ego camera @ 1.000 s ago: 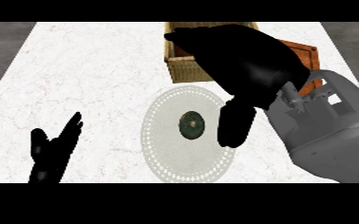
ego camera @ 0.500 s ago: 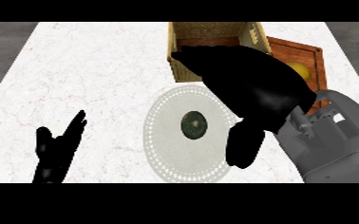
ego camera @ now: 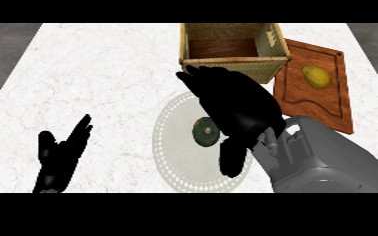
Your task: Pick the squash from the placemat and place it in the basket
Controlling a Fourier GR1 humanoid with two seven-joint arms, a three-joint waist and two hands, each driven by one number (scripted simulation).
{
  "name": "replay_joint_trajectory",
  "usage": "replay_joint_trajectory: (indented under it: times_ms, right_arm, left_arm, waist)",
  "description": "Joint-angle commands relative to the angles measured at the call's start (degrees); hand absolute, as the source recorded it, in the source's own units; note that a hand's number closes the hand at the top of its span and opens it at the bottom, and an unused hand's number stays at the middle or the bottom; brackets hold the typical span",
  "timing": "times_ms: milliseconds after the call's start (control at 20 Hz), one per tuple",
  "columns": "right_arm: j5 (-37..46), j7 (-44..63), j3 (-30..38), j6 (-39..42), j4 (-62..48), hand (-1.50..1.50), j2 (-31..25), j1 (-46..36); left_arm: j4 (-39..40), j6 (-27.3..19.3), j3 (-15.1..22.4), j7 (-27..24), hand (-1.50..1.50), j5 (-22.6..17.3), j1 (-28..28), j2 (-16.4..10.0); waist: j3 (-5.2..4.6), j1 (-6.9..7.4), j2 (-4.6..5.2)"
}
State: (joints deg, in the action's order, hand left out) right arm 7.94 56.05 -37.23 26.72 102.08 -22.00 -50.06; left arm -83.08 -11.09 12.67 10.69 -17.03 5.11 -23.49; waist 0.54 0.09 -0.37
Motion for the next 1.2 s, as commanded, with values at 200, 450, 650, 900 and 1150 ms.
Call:
replay_joint_trajectory:
  times_ms: [200, 450, 650, 900, 1150]
  right_arm:
    - [8.82, 0.16, -4.07, -0.82, -3.18, -1.5, 2.99, 6.11]
    - [13.85, -6.57, -4.4, -2.27, -6.09, -1.5, 3.37, 10.12]
    - [19.23, -7.13, -7.86, -6.08, -5.45, -1.5, 5.83, 15.42]
    - [21.78, -14.03, -4.02, -5.39, -11.59, -1.5, 5.12, 14.2]
    - [26.36, -15.84, -4.76, -8.18, -14.18, -1.5, 8.67, 16.84]
  left_arm:
    - [0.78, 0.46, 0.22, 2.77, 0.0, 0.58, 2.72, 0.7]
    - [4.14, 2.01, -1.08, 3.44, 0.0, 0.13, -0.23, 1.66]
    - [6.26, 1.24, -1.21, -0.35, 0.0, 2.26, 0.98, 2.96]
    - [1.73, -0.31, -0.26, 4.48, 0.0, 3.29, 1.67, 3.74]
    - [-3.53, 1.12, -0.31, 6.06, 0.0, 3.66, 4.6, 2.4]
  waist:
    - [-0.54, 0.13, 0.37]
    - [-0.55, -0.15, 0.48]
    - [-0.55, -0.35, 0.41]
    - [-0.52, 0.08, 0.45]
    - [-0.5, 0.39, 0.38]
